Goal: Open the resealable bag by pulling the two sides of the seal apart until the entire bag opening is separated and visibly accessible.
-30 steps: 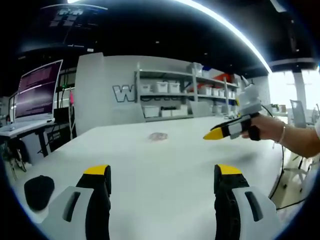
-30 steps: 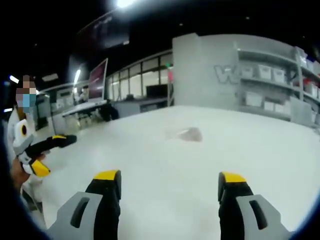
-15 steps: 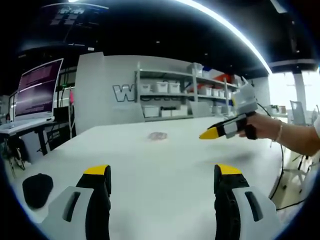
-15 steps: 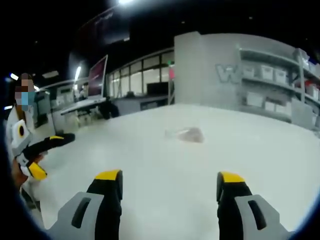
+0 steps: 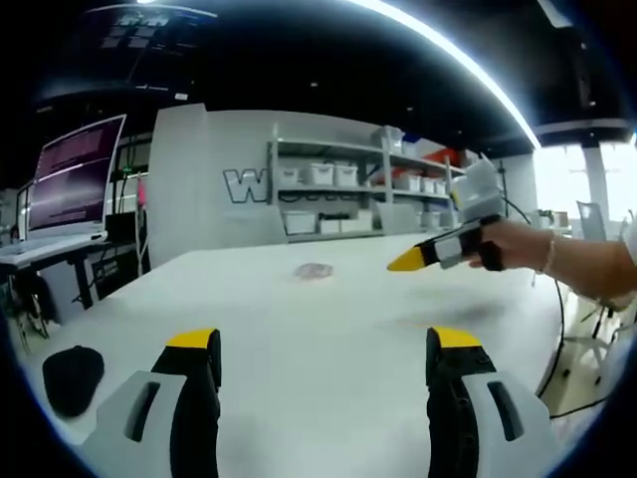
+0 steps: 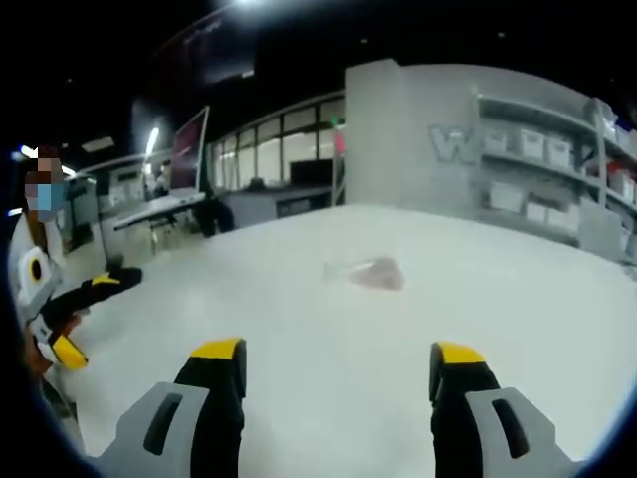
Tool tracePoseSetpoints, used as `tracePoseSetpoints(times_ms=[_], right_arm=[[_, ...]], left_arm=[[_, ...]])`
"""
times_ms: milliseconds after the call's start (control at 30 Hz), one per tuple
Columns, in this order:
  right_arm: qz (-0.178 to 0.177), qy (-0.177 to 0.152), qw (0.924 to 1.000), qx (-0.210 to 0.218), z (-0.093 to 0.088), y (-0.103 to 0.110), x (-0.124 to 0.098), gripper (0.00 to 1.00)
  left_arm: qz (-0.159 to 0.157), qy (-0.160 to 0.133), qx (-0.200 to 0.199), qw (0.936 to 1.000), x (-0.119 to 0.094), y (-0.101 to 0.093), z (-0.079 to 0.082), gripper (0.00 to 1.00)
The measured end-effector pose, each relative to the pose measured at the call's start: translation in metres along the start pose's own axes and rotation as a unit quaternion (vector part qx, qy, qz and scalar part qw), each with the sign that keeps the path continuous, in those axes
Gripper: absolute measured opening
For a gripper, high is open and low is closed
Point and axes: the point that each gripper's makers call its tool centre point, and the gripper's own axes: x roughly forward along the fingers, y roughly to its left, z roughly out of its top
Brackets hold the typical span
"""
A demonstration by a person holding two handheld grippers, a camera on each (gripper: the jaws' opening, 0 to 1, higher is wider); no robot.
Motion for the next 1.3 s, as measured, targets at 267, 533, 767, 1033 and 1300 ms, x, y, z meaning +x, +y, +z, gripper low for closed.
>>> tracePoseSetpoints(times_ms=[267, 533, 767, 1033, 1300], right_arm=[[-0.004, 0.011, 0.9999, -0.006, -0.005, -0.002, 0.006, 0.75], [-0.006, 0.012, 0.9999, -0.006, -0.001, -0.007, 0.015, 0.75], [-0.009, 0.012, 0.9998, -0.010, 0.002, -0.008, 0.020, 0.73], [-0.008, 0.016, 0.9997, -0.016, 0.004, -0.011, 0.028, 0.73], [-0.009, 0.016, 0.9998, -0.002, 0.006, -0.017, 0.033, 0.72]], left_arm=[[-0.001, 0.000, 0.001, 1.0000, 0.002, 0.001, 0.001, 0.83], [-0.003, 0.000, 0.003, 1.0000, 0.005, 0.002, 0.002, 0.83], [-0.003, -0.001, 0.002, 1.0000, 0.005, 0.002, 0.003, 0.83], [-0.002, -0.001, 0.001, 1.0000, 0.004, 0.002, 0.002, 0.83], [-0.003, 0.000, 0.002, 1.0000, 0.004, 0.001, 0.001, 0.83]])
